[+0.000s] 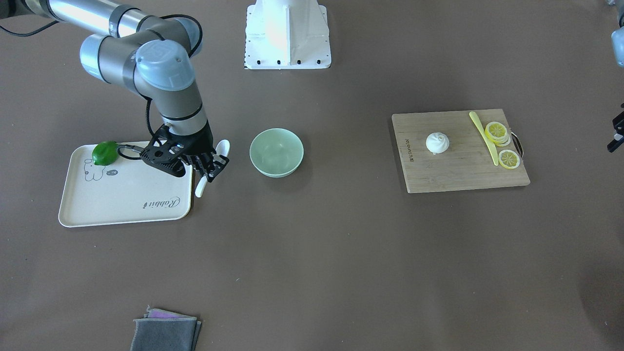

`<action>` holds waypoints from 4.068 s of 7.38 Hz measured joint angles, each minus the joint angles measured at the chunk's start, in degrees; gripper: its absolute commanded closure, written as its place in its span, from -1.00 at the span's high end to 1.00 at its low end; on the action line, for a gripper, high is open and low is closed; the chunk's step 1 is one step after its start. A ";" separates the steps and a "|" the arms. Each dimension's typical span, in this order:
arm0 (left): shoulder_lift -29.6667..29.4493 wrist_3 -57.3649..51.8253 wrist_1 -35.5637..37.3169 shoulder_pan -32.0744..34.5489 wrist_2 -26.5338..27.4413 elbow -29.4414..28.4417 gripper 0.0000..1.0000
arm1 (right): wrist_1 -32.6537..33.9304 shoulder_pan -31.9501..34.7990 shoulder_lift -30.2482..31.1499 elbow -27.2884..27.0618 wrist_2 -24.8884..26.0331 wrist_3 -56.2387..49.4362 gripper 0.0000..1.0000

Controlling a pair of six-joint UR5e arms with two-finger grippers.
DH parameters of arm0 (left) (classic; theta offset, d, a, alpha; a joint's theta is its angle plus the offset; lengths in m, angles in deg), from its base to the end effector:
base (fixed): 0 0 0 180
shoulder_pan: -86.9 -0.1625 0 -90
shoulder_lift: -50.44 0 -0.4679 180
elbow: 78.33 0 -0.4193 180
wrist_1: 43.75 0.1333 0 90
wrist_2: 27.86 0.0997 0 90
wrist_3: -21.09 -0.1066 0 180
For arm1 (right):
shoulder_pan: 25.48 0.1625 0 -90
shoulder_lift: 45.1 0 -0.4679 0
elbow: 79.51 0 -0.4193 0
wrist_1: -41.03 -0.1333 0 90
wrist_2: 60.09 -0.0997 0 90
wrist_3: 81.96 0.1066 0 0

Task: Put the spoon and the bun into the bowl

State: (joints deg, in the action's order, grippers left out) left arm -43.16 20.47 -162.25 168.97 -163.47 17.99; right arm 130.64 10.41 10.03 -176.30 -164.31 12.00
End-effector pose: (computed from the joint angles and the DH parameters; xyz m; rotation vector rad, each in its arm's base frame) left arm 0.0216 -0.5693 0.5537 0.5866 0.8077 0.4033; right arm -0.5238 -0.5112 0.2776 -0.0274 -0.7779 0.5696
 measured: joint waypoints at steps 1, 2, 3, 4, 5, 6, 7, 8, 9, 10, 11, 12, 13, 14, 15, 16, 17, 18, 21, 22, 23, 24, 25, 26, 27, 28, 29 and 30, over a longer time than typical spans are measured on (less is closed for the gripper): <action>0.00 0.01 -0.02 -0.07 0.00 -0.01 0.97 | 2.20 -2.78 -3.06 0.29 2.79 5.03 -1.00; 0.00 0.01 -0.02 -0.11 0.00 -0.02 0.97 | 3.82 -5.23 -5.45 0.96 5.26 8.52 -0.84; 0.00 0.01 -0.04 -0.17 0.00 -0.02 0.97 | 4.80 -7.19 -7.16 2.30 7.46 10.49 0.76; 0.00 0.01 -0.06 -0.20 0.00 0.00 0.97 | 5.21 -8.35 -8.00 3.33 9.30 11.27 0.99; 0.00 0.01 -0.07 -0.22 0.00 0.01 0.97 | 5.40 -8.86 -8.26 3.80 11.04 11.33 1.00; 0.00 0.01 -0.05 -0.24 0.00 0.01 0.97 | 5.50 -8.82 -8.34 3.91 12.53 10.64 1.00; 0.00 0.05 -0.01 -0.24 0.00 0.01 0.97 | 5.54 -8.25 -8.36 3.72 12.95 9.15 1.00; 0.01 0.28 0.00 -0.24 -0.09 0.04 0.97 | 5.56 -6.82 -8.20 3.04 12.02 6.63 1.00; 0.09 1.54 0.04 -0.50 -0.29 0.22 0.97 | 5.55 -4.37 -6.87 1.27 9.12 2.39 1.00; 0.27 4.27 0.10 -1.28 -0.38 0.85 0.98 | 5.46 -1.49 -3.93 -1.78 5.43 -3.63 1.00; 0.87 7.80 0.18 -2.73 -0.42 2.29 0.98 | 5.27 2.09 0.24 -5.51 1.01 -11.77 1.00; 1.73 11.86 0.24 -4.83 -0.38 4.44 0.98 | 5.06 6.78 4.56 -8.49 -4.55 -20.75 1.00; 2.47 17.20 0.22 -8.08 -0.17 6.96 0.98 | 4.94 11.85 8.37 -10.29 -9.96 -29.87 1.00; 2.94 23.15 -0.63 -12.46 0.90 9.23 0.98 | 4.87 17.03 12.09 -11.23 -14.53 -39.54 1.00; 3.55 28.95 -2.97 -17.73 3.87 10.67 0.98 | 4.84 22.27 15.91 -11.61 -18.27 -49.45 1.00; 4.39 33.45 -5.73 -23.49 8.44 11.29 0.97 | 4.83 27.13 19.68 -11.74 -20.96 -59.03 1.00; 4.93 36.18 -7.45 -29.37 13.65 11.56 0.97 | 4.86 31.95 23.77 -11.72 -22.54 -69.36 1.00; 5.22 37.36 -8.20 -34.68 18.62 11.63 0.97 | 4.96 36.21 27.33 -11.59 -23.51 -78.50 1.00; 5.17 39.74 -8.64 -45.62 29.28 10.59 0.59 | 4.89 41.31 32.29 -11.58 -24.71 -88.08 1.00; 4.99 39.92 -8.67 -46.97 30.60 9.92 0.26 | 4.88 41.52 32.52 -11.58 -24.72 -88.41 1.00; 4.80 39.91 -8.68 -47.59 31.16 9.31 -0.19 | 4.87 41.59 32.56 -11.61 -24.72 -88.42 1.00; 4.53 39.89 -8.68 -47.83 31.36 8.88 -0.61 | 4.87 41.61 32.57 -11.64 -24.72 -88.30 1.00; 4.11 39.91 -8.68 -47.92 31.43 8.69 -0.77 | 4.87 41.62 32.58 -11.68 -24.71 -88.17 1.00; 3.56 39.98 -8.67 -47.93 31.43 8.74 -0.78 | 4.87 41.63 32.60 -11.72 -24.72 -88.11 1.00; 2.46 40.04 -8.59 -47.89 31.37 8.99 -0.78 | 4.87 41.63 32.64 -11.77 -24.71 -88.06 1.00; 0.29 40.11 -8.37 -47.84 31.25 9.12 -0.74 | 4.88 41.63 32.65 -11.84 -24.71 -88.02 1.00; -3.26 40.66 -8.01 -47.84 31.20 8.65 -0.73 | 4.92 41.63 32.69 -11.91 -24.71 -87.97 1.00; -8.09 42.77 -7.73 -47.98 31.19 7.23 -0.73 | 4.94 41.63 32.72 -11.97 -24.73 -87.93 1.00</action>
State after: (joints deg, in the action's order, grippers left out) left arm -51.26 63.23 -169.97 120.99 -132.28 25.21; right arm 135.58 52.04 42.76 -188.27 -189.04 -75.93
